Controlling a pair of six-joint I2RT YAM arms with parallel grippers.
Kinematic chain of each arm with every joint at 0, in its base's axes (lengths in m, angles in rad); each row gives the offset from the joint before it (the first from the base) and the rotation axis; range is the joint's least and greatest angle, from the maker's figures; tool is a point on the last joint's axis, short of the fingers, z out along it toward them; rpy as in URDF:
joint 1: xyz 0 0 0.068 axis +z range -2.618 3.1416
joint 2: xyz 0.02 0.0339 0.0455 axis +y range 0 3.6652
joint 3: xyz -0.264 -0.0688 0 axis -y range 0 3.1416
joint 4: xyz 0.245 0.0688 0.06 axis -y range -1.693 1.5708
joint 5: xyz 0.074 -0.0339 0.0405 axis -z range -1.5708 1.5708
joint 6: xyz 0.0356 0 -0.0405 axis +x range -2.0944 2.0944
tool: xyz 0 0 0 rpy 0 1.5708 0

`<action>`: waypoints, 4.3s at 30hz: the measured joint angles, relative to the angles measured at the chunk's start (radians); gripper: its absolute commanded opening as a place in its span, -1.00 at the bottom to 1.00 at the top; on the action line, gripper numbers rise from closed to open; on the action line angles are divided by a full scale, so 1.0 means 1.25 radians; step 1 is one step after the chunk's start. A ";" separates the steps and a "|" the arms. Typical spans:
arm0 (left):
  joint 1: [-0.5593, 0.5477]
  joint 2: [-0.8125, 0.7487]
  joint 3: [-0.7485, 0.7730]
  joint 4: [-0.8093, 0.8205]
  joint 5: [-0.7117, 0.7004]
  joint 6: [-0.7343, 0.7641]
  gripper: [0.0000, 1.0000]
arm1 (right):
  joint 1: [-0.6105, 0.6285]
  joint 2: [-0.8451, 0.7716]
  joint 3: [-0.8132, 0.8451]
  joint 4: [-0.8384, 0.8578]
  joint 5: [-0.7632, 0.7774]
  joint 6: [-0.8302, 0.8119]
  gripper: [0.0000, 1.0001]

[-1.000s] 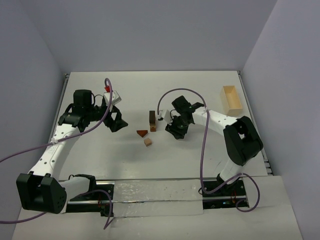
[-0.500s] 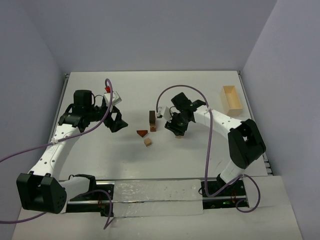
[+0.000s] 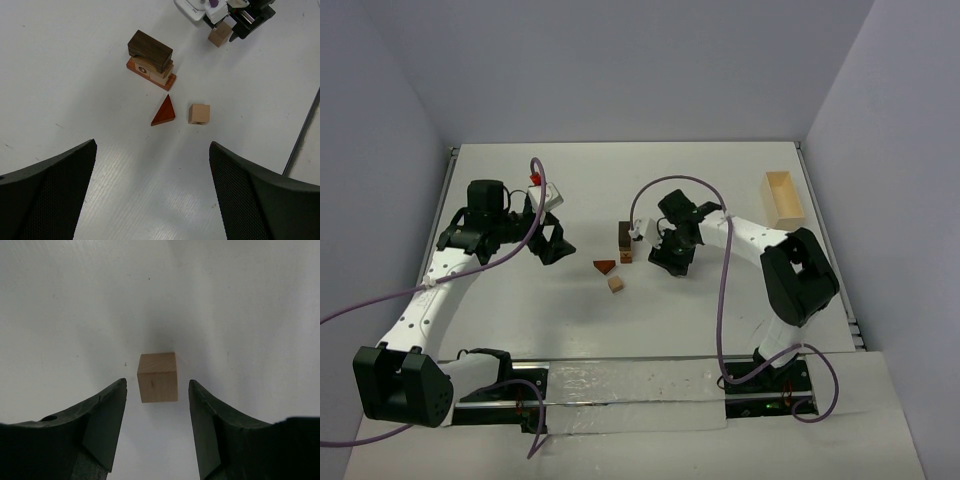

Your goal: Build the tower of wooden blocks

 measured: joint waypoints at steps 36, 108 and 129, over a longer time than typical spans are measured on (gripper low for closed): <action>0.000 -0.001 -0.002 0.074 -0.099 -0.164 0.98 | 0.033 0.031 0.518 -0.195 0.142 0.702 -1.00; 0.127 0.004 -0.032 0.176 -0.257 -0.423 0.98 | 0.132 0.330 0.745 -0.298 0.340 1.054 -0.78; 0.127 0.005 -0.032 0.176 -0.254 -0.423 0.99 | 0.132 0.350 0.745 -0.297 0.340 1.053 -0.70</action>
